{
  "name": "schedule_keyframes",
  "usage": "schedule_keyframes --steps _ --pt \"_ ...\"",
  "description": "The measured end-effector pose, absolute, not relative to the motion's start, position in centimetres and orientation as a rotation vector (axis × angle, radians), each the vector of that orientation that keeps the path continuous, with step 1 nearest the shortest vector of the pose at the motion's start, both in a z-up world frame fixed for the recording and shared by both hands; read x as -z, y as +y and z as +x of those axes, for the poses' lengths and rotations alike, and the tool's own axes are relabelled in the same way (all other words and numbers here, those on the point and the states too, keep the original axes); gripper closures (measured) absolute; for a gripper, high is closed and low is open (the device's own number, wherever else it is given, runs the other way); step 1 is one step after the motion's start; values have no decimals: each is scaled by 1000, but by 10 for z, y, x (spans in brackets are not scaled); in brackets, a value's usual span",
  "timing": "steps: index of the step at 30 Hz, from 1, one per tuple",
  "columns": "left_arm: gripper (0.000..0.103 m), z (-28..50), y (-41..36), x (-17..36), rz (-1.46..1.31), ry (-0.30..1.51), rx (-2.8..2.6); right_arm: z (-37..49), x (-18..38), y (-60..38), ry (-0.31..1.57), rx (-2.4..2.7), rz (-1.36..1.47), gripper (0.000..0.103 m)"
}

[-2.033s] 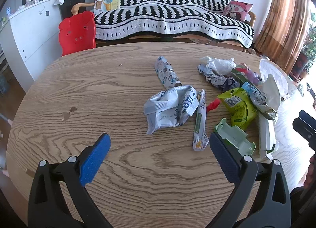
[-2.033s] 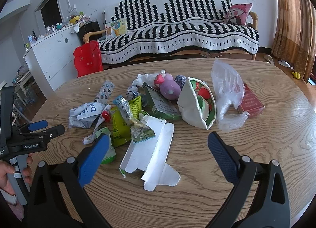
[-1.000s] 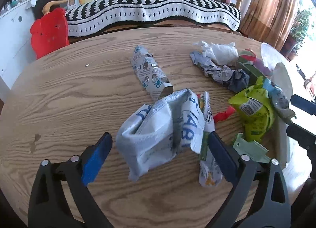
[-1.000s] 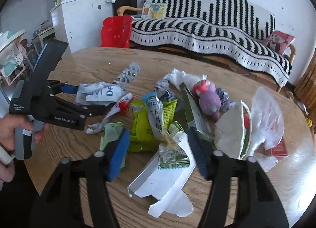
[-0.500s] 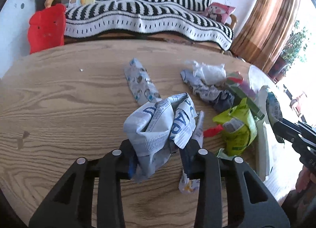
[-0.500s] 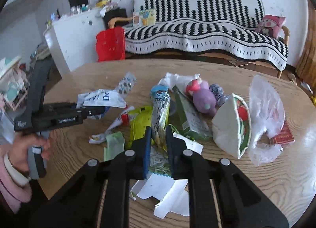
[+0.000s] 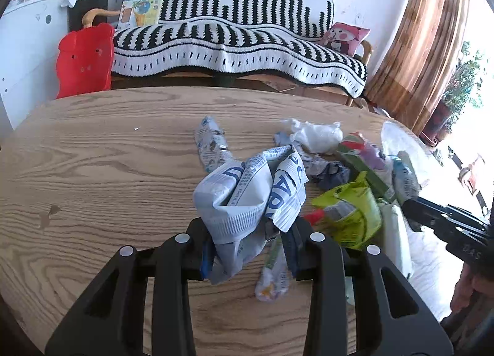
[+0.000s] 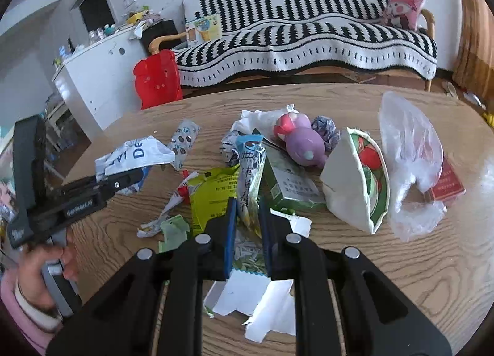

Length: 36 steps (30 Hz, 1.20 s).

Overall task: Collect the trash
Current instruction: 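Carry both wrappers to the black bin and open both tools to drop them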

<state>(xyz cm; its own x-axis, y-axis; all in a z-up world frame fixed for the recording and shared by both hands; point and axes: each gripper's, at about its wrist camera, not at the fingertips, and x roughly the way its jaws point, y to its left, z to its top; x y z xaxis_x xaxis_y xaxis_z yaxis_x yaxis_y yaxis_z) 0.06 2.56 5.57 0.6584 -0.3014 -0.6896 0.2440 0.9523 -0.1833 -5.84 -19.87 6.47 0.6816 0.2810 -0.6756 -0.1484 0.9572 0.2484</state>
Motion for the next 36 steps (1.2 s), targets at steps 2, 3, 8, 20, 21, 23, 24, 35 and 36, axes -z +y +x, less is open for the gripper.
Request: schedule_keyframes --steps 2,3,8,20,21,23,24,35,36 --pt "68 -6 20 -58 -79 793 321 -62 -70 -200 773 -229 189 88" --pt "68 -9 16 -60 -78 793 331 -66 -76 -204 750 -218 200 88" --pt "68 -52 -32 -97 -49 764 478 -112 -119 -249 621 -183 319 88" --pt "68 -207 -300 -104 271 878 1028 -365 -83 -476 548 229 562 88" --pt "68 -220 -319 -91 300 911 1059 -381 -68 -487 565 254 587 88" --pt "68 -251 -357 -54 372 993 1116 -410 -28 -509 616 298 675 88" --pt "69 -260 -370 -36 407 1033 1130 -422 -2 -518 649 309 738 88" --pt "70 -263 -403 69 625 1279 1084 -448 116 -528 837 307 928 88" --pt "70 -259 -407 71 626 1281 1082 -449 117 -529 837 307 930 88"
